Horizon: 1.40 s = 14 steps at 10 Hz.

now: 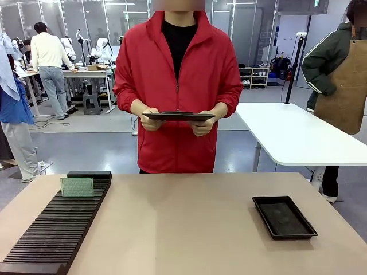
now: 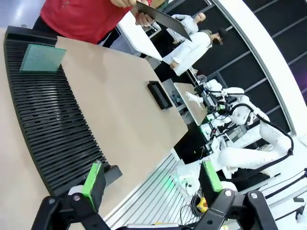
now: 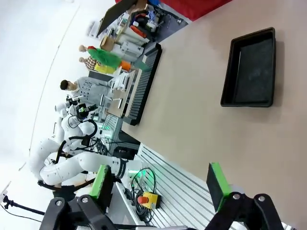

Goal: Inspect the PCB.
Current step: Pick up the Blank PCB and present it to the human.

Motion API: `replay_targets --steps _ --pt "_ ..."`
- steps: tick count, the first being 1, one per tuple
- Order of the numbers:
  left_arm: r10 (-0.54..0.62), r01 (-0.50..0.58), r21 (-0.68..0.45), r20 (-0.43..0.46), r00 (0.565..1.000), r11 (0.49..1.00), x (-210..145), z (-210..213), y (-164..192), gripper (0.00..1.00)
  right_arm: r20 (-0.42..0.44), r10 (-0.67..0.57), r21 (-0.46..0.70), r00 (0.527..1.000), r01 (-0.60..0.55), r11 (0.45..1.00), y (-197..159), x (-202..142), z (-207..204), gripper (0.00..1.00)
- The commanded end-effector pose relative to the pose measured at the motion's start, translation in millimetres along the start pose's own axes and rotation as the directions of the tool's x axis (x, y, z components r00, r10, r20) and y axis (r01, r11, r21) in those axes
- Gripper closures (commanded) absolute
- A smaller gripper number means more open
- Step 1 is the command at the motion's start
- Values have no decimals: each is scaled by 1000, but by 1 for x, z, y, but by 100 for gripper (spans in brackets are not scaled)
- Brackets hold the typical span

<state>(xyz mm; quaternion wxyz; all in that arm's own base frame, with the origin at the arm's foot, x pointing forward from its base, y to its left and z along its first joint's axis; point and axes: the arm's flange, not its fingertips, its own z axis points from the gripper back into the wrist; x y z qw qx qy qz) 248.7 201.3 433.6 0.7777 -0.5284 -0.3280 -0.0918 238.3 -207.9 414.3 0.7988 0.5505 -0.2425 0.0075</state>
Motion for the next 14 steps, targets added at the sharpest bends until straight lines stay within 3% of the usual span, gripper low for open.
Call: replay_targets --steps 1,2,7,8,9,11,13,14 --pt "-58 59 24 -17 998 998 9 -6 -10 0 47 57 -25 997 -55 998 5 -1 -15 0" --pt "0 0 0 0 1000 1000 0 0 0 0 0 0 0 1000 0 1000 0 0 0 0" --pt "19 -19 25 -9 1000 1000 -1 -1 0 0 0 0 0 1000 0 1000 0 0 0 0" --pt "-77 86 207 -51 996 975 14 -14 -21 0 0 0 0 1000 0 1000 0 0 0 0" --pt "-141 188 342 -160 977 920 33 -26 -33 0 0 0 0 1000 0 1000 0 0 0 0" --pt "-195 366 424 -393 898 829 82 -66 -40 0 0 0 0 1000 0 1000 0 0 0 0" --pt "-235 541 379 -613 754 751 109 -106 -38 0 0 0 0 1000 0 1000 0 0 0 0" --pt "-256 611 364 -672 695 703 123 -127 -35 0 0 0 0 1000 0 1000 0 0 0 0"
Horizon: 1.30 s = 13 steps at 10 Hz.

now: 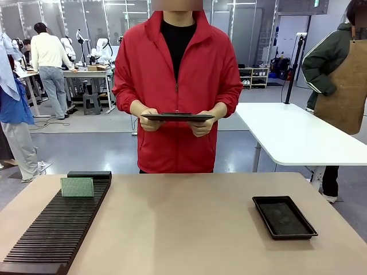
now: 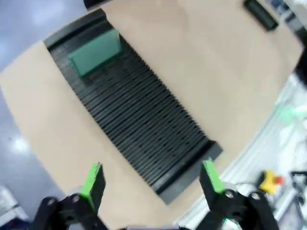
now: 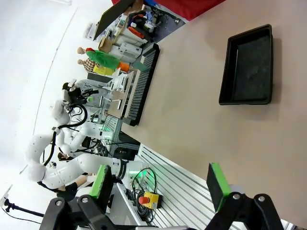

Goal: Inspect the PCB.
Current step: Pick up the Blank PCB and present it to the human.

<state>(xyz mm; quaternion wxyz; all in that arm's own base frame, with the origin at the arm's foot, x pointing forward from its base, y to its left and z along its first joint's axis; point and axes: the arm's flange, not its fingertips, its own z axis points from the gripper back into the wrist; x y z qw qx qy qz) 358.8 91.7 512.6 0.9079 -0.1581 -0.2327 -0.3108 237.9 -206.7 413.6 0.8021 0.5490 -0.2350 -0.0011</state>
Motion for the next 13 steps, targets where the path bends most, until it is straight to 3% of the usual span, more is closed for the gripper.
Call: replay_targets --steps 1,4,6,7,13 --pt "-103 112 82 -116 988 990 29 -24 24 0 4 21 10 1000 -21 1000 0 1 1 0" --pt "-172 190 78 -188 967 979 63 -54 28 0 4 21 10 1000 -21 1000 0 1 1 0" --pt "-174 183 61 -126 977 981 65 -53 26 0 4 21 10 1000 -21 1000 0 1 1 0" --pt "-187 202 63 -189 964 977 62 -62 23 0 4 21 10 1000 -21 1000 0 1 1 0" --pt "-190 202 53 -177 966 978 63 -61 24 0 4 21 10 1000 -21 1000 0 1 1 0"
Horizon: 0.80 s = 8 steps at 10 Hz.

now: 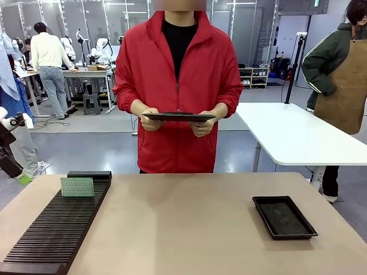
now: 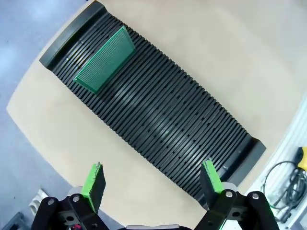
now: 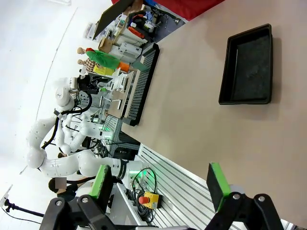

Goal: Inspect the PCB.
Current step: Pick up the Blank PCB and present it to the human.

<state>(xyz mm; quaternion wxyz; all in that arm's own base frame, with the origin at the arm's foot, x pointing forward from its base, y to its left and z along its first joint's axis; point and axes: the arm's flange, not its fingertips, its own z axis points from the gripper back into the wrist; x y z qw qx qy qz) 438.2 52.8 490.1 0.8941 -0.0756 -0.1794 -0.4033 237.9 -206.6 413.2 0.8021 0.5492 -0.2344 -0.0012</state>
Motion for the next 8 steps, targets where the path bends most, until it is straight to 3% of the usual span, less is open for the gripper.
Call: replay_targets --steps 1,3,4,6,8 --pt "-171 173 6 -126 977 985 24 0 6 0 5 22 10 1000 -22 1000 0 1 1 0" --pt "-293 295 -25 -231 928 955 65 -5 23 0 5 22 10 1000 -22 1000 0 1 1 0" --pt "-415 409 -81 -276 867 909 83 -17 30 0 5 22 10 1000 -22 1000 0 1 1 0" --pt "-536 514 -165 -367 760 842 120 -37 45 0 5 22 10 1000 -22 1000 0 1 1 0" --pt "-667 644 -207 -381 640 736 132 -52 53 0 5 22 10 1000 -22 1000 0 1 1 0"
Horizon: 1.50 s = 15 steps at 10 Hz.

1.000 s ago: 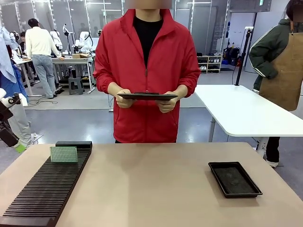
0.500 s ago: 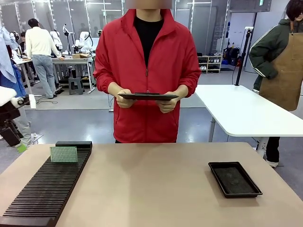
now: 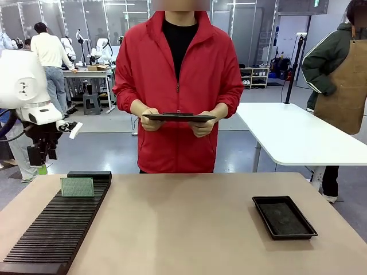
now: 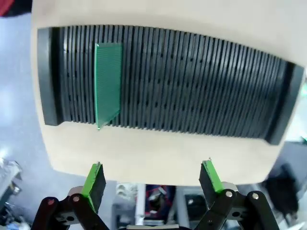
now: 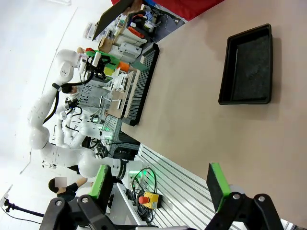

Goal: Inspect the PCB.
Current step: Pick up the Blank PCB and present it to the human.

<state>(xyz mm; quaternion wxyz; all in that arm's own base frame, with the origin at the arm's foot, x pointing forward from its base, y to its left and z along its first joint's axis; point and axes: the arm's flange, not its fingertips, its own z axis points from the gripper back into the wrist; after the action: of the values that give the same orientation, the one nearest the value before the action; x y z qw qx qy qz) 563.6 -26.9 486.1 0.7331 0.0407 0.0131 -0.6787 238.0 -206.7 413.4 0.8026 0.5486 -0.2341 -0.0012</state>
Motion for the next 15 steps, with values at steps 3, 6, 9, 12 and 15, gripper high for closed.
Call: replay_targets --steps 3,6,9,12,15 --pt "-155 155 -28 -28 987 988 0 -18 30 0 6 22 11 1000 -22 1000 0 1 1 0" --pt "-155 156 -28 30 987 987 4 -43 48 0 6 22 11 1000 -22 1000 0 1 1 0" --pt "-140 142 -70 27 990 987 9 -67 62 0 6 22 11 1000 -22 1000 0 1 1 0" --pt "-120 127 -126 61 991 984 13 -87 66 0 6 22 11 1000 -22 1000 0 1 1 0" --pt "-56 69 -147 91 994 987 1 -110 73 0 6 22 11 1000 -22 1000 0 1 1 0"
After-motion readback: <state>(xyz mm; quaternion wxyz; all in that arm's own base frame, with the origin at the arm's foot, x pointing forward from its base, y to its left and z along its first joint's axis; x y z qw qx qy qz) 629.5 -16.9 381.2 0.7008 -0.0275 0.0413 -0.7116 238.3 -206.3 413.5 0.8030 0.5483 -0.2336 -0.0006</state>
